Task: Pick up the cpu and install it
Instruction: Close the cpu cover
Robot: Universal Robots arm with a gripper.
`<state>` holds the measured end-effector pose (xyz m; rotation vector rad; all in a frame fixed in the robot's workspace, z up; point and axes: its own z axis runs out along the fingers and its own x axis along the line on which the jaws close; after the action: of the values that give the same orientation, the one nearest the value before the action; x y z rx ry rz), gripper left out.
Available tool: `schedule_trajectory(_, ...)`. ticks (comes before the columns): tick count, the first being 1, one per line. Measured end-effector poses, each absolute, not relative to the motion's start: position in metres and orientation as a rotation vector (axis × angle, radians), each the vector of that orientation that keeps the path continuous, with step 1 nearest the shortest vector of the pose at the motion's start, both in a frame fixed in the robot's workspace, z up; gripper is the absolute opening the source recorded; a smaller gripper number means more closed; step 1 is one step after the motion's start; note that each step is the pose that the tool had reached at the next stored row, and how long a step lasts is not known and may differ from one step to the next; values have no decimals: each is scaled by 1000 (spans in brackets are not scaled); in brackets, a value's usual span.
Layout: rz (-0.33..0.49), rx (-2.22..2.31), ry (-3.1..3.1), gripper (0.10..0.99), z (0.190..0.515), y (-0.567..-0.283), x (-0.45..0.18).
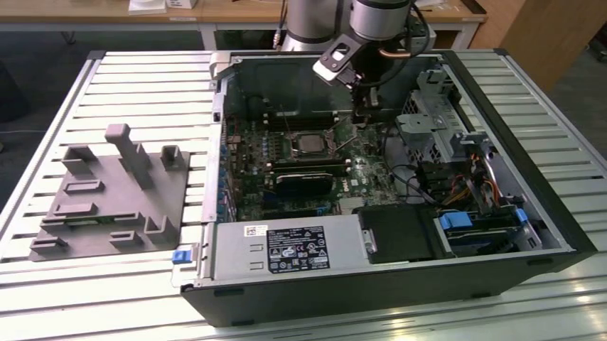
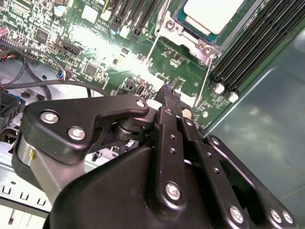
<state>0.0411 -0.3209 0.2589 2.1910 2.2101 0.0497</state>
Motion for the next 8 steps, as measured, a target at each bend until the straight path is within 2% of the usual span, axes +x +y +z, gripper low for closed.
schedule_trajectory(8,49,2190,2212,106,257,-316,49)
